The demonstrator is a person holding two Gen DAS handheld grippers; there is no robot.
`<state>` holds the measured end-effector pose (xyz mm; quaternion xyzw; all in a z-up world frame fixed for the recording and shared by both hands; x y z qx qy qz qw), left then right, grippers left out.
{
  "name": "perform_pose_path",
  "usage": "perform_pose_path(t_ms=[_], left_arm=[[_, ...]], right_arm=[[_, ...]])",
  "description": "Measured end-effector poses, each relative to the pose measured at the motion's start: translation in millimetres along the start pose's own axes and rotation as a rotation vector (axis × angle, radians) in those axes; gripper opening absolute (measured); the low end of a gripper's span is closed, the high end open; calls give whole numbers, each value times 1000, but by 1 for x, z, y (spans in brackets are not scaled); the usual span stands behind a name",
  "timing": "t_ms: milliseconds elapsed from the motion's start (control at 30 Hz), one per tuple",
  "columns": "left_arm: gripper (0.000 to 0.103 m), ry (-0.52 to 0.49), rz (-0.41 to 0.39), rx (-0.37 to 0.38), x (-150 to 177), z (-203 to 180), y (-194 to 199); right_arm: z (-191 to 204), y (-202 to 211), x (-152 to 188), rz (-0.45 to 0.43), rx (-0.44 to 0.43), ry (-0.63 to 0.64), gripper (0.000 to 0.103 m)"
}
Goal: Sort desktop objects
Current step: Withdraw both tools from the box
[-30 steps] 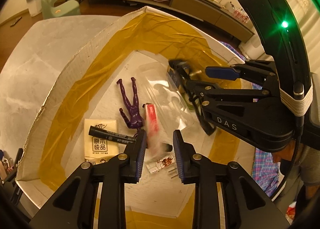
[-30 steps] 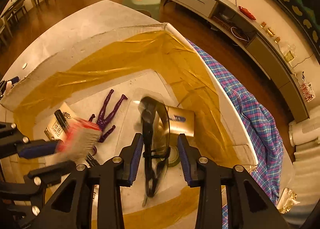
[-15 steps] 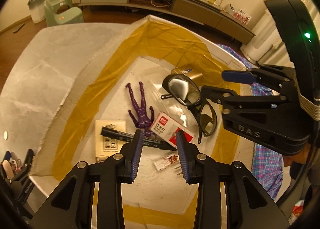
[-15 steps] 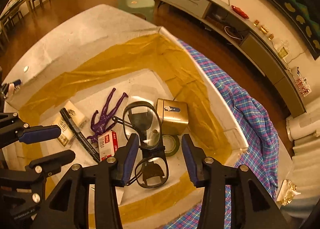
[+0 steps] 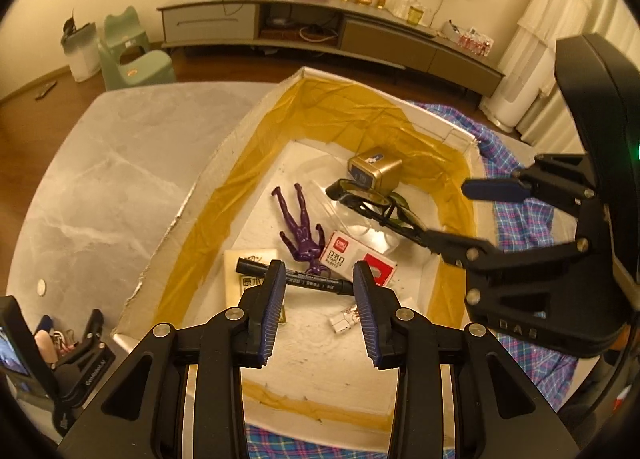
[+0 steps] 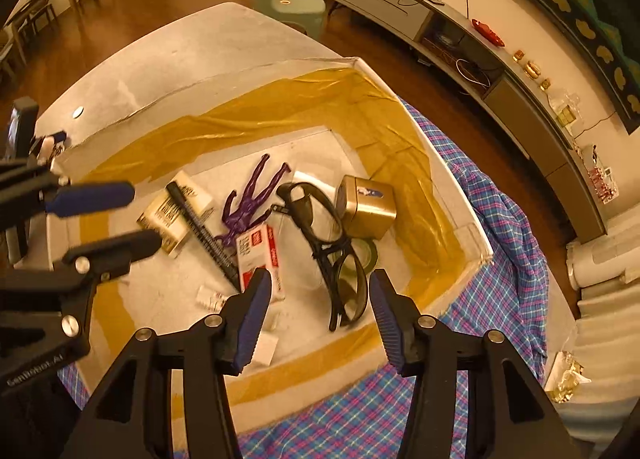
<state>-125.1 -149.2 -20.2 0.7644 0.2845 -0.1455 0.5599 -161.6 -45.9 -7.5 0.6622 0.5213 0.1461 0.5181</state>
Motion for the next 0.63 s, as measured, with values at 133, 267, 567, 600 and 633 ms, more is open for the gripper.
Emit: perform_pose_path(t_ms=[133,267,567,600,633], left_arm=[[37,-4,-22,-2,1,0,8],[44,-11,-43,5,2,0,15],[50,-42,-109,-4,7,-4,33],[50,-42,-113,-3,7,-4,34],[50,-42,-114,0,8,-4,36]], right_arm=[[9,11,10,1,20,34,53],[20,23,22,-3,26,65,53],[47,44,41,-8,40,122,55],[49,46,42,-9,42,126,55],[50,48,43,-10,43,128,55]])
Point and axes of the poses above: each gripper's, at about its wrist camera, not at the fingertips, and y roughly against the way its jaws point, z to its left, x to its underside, the point moved 2 cm from there along -y, roughly the way its jaws point, and after that the axes turned 12 degrees about x, right-handed, at the moved point
